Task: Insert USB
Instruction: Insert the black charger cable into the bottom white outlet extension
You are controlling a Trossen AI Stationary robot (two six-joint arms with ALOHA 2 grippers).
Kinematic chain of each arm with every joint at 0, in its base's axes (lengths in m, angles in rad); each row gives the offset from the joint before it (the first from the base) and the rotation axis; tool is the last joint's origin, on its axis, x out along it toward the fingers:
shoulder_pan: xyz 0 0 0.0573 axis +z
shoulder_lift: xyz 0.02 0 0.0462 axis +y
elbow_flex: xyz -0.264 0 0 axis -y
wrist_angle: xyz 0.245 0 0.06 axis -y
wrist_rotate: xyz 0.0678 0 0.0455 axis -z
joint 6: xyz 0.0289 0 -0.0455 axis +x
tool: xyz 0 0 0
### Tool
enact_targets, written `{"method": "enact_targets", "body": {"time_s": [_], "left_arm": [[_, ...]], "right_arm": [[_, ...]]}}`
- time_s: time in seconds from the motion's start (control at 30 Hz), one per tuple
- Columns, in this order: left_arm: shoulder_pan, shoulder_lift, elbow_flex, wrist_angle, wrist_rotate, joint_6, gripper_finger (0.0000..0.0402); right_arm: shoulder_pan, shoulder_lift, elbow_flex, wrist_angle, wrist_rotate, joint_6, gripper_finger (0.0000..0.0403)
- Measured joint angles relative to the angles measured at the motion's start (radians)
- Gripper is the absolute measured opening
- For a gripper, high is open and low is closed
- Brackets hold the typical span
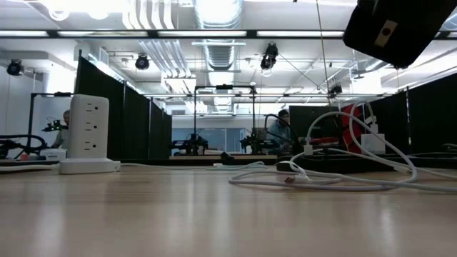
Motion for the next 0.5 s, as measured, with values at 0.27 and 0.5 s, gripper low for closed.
{"method": "enact_targets", "body": {"time_s": [0.27,0.5], "left_arm": [[0.002,-0.061,0.025,-0.072,0.02,-0.016,0.0215],[0.002,-0.065,0.025,-0.098,0.023,-0.001,0.0216]], "right_arm": [[0.0,0.0,0.0,-0.019,0.003,-0.001,0.0181],[0.003,0.0,0.0,-0.018,0.01,0.0,0.0181]]}}
